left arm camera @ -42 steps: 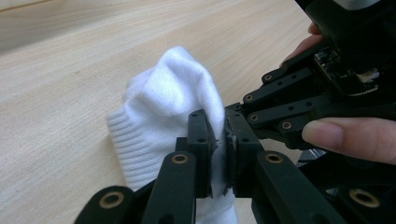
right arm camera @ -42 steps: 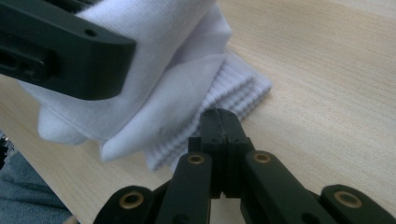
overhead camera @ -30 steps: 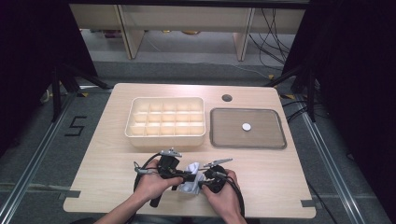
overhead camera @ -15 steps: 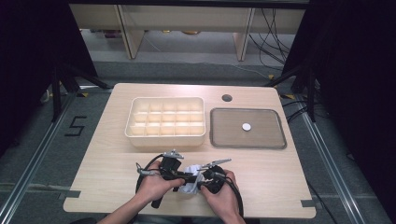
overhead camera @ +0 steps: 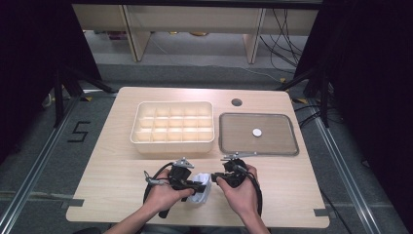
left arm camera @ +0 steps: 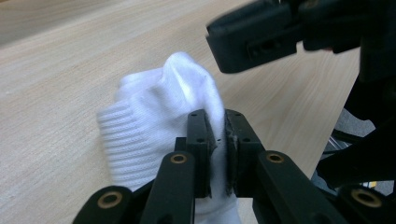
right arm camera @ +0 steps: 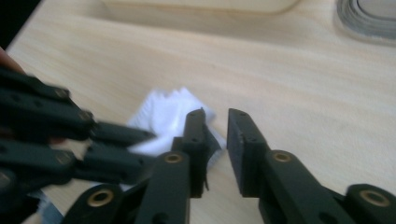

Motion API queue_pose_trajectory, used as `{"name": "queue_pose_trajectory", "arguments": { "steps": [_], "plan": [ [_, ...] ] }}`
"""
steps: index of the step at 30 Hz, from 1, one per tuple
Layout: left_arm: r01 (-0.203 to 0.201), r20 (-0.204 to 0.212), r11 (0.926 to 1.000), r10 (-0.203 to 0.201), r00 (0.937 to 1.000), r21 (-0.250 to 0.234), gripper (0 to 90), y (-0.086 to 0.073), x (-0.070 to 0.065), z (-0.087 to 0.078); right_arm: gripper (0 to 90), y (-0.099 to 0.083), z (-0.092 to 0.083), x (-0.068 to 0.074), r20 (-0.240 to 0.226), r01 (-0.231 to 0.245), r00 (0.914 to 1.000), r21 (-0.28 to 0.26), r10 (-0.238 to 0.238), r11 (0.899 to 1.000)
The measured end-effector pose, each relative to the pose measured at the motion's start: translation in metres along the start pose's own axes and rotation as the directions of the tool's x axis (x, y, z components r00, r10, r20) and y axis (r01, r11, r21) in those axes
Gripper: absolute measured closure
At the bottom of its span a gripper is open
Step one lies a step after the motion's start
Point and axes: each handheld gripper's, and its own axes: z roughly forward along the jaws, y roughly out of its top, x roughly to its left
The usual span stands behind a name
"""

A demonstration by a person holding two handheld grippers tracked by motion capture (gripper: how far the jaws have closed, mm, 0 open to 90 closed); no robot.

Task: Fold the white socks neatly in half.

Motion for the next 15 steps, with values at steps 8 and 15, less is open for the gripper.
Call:
{"name": "queue_pose_trajectory", "arguments": {
  "steps": [8, 15],
  "plan": [
    [-0.017, 0.006, 0.9998, 0.017, 0.9998, 0.013, 80.7, 0.000, -0.001, 0.001, 65.7, 0.007, 0.014, -0.001, -0.101, -0.033, 0.9944, -0.015, 0.031, 0.999],
    [-0.017, 0.004, 0.9998, 0.017, 0.9999, 0.013, 80.4, -0.001, -0.002, 0.003, 78.6, 0.004, 0.023, -0.005, -0.132, -0.040, 0.9904, 0.024, 0.042, 0.999]
  ]
}}
